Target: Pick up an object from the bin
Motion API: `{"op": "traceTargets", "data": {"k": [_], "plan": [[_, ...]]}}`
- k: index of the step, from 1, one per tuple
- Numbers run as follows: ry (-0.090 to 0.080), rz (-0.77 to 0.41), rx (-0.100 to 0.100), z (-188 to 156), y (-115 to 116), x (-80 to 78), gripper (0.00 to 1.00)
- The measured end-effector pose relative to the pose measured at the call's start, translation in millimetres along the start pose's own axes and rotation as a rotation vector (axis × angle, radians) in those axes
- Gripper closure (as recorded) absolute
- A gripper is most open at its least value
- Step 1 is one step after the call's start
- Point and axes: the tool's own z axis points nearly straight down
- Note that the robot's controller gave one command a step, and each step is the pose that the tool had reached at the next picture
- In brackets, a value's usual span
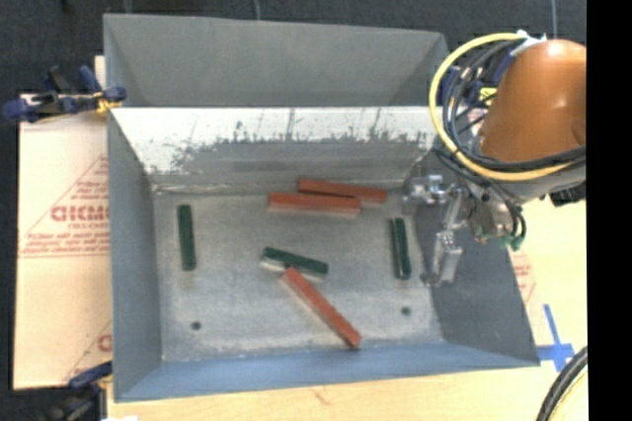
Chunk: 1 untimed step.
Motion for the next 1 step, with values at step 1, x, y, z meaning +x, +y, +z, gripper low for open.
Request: {"op": "traceTargets", "data": {"k": [1], "plan": [[-0.004,-0.015,0.001,4.1,0.1,-1.6,0.00]]}}
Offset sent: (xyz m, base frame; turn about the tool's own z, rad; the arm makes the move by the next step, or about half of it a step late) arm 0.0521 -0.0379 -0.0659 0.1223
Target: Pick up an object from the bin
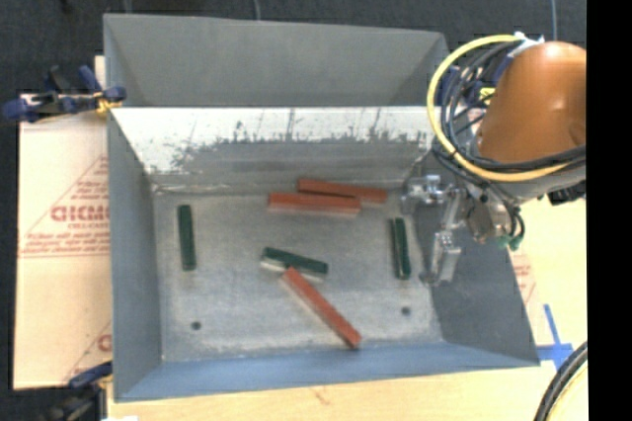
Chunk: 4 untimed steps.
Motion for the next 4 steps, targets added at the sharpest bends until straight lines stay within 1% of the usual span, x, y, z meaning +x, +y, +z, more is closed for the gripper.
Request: {"op": "traceTargets", "data": {"k": [1,2,3,4], "plan": [[0.006,0.043,-0.003,43,-19,-25.2,0.00],[0.004,0.114,-0.001,73,-17,-32.2,0.00],[0.002,-0.185,-0.002,112,-33,-36.9,0.00],[0.006,-0.363,-0.002,130,-48,-48.8,0.00]]}}
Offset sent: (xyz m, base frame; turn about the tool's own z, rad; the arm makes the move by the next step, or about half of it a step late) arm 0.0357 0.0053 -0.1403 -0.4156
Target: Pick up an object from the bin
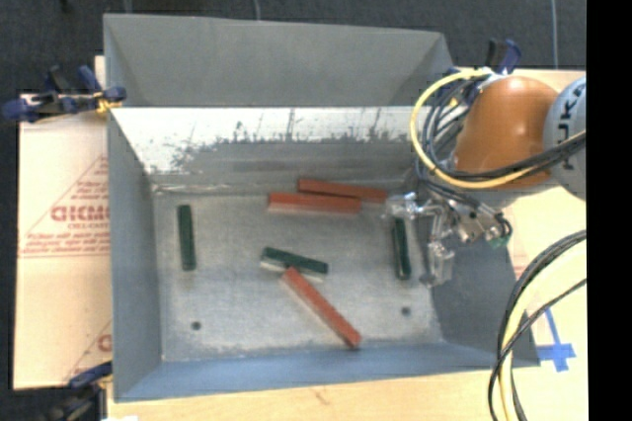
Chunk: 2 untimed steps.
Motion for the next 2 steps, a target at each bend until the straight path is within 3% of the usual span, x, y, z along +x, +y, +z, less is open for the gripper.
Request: {"op": "traceTargets", "data": {"k": [1,2], "plan": [[-0.007,-0.290,0.005,27.0,-4.1,-20.9,1.00],[-0.007,-0.288,0.004,28.0,-3.5,-20.7,0.00]]}}
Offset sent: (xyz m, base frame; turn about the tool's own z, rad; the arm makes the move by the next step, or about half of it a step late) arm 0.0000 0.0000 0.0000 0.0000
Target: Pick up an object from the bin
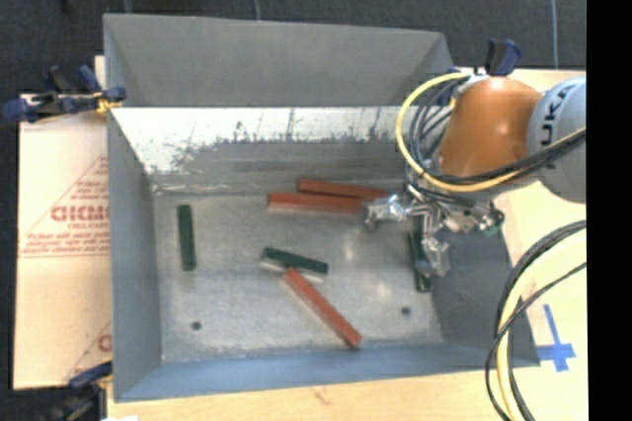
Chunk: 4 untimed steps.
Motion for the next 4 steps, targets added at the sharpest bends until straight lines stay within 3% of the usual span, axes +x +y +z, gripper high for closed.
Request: {"op": "traceTargets", "data": {"k": [1,2,3,4], "plan": [[0.000,0.001,-0.001,0,0,0.0,0.00],[-0.004,-0.574,-0.006,-1,8,32.9,1.00],[-0.004,-0.573,-0.006,-1,8,32.9,1.00],[0.001,-0.554,-0.007,-153,10,34.8,1.00]]}}
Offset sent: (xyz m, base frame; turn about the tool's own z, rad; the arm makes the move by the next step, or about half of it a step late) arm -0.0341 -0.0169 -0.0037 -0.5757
